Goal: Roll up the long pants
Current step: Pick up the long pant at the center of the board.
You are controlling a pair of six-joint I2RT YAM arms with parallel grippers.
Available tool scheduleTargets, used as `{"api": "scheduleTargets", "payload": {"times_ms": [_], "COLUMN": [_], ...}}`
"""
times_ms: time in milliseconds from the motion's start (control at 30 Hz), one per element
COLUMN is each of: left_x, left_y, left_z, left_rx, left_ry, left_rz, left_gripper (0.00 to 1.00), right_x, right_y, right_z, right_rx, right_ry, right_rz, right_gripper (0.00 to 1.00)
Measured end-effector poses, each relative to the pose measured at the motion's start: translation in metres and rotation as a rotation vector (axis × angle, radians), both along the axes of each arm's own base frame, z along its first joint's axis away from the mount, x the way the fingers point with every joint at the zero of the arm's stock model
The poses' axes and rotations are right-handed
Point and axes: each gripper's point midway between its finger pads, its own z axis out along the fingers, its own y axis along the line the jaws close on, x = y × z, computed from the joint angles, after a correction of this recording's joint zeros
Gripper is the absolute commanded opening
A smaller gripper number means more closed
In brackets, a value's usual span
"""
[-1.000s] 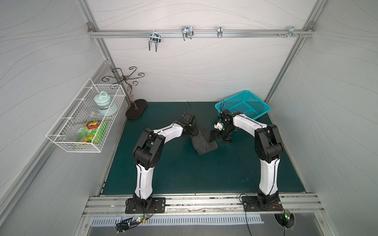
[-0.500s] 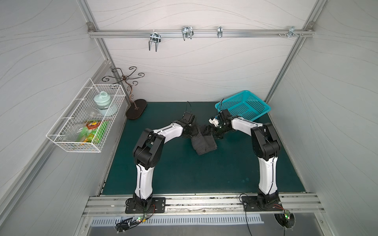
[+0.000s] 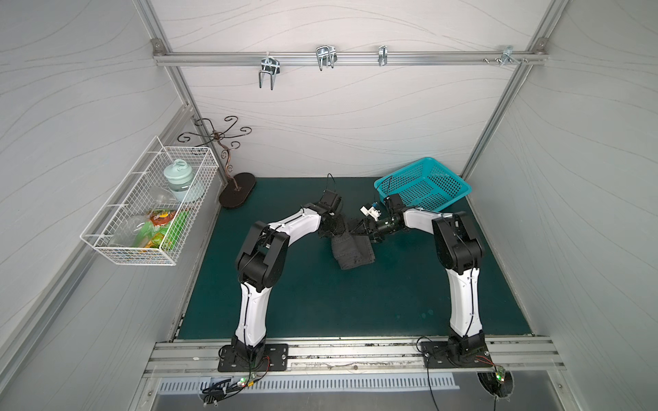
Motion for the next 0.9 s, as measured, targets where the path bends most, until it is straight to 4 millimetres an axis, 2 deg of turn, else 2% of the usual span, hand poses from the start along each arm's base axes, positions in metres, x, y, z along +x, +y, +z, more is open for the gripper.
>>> {"api": "scheduleTargets", "payload": {"times_ms": [367,700,800,867,900], "left_x": [0.002,0.001,0.0,0.0,0.0], "left_y": [0.0,-0.003,-0.005,-0.007,-0.007], "left_z": [0.0,-0.001,-0.001,-0.001,0.0], "left_rx": [0.02,0.033,0.035,0.037,0.038], "left_ry": [0.019,0.024,0.028,0.03,0.03], "left_rz": [-0.008,-0.012,-0.014,-0.016,-0.015], "left_gripper": [0.0,0.0,0.0,0.0,0.0], "right_x": [-0.013,-0.013,-0.014,-0.015,-0.015], "right_y": [0.016,0.021,0.023,0.025,0.026], "right_z": [0.002,0.003,0.002,0.001,0.0], "right_rx": [-0.015,-0.058,-0.079,-0.088,-0.091], "right_ry": [-0.001,0.011,0.014,0.019,0.025], "right_rz": [0.044,0.045,0.047,0.052,0.053], "right_gripper": [0.99,0.98,0.94,0.86,0.78]}}
